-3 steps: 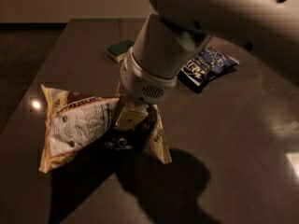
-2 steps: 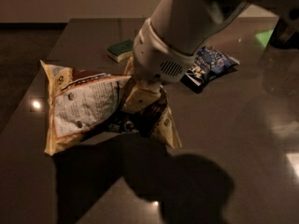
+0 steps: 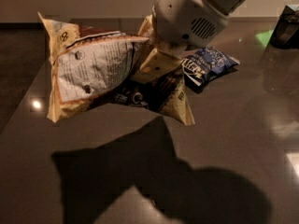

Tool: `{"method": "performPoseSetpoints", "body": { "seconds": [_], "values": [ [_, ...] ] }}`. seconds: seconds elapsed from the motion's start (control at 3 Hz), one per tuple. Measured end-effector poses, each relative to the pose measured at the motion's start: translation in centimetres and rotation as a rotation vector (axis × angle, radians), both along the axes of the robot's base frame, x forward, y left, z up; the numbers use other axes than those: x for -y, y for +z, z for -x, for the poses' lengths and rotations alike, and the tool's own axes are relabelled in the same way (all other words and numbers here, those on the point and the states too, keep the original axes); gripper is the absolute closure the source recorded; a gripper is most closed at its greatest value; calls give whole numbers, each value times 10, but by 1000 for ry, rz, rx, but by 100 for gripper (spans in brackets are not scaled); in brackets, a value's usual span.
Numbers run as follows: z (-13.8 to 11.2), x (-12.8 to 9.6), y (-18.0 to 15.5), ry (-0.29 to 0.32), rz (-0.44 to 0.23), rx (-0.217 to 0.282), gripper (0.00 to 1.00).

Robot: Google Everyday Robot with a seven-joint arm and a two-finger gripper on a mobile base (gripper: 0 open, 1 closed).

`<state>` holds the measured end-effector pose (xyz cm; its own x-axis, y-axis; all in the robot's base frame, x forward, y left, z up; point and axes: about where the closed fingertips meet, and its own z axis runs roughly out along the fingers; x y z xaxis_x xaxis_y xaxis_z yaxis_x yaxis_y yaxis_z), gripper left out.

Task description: Pick brown chip bag

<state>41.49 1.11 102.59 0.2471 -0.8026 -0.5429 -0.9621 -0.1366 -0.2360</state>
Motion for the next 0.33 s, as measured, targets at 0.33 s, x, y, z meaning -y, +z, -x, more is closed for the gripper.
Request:
{"method": "performPoseSetpoints", "body": {
  "seconds": [0.33],
  "values": [
    [0, 0, 5, 1, -5, 10, 100]
  ]
}}
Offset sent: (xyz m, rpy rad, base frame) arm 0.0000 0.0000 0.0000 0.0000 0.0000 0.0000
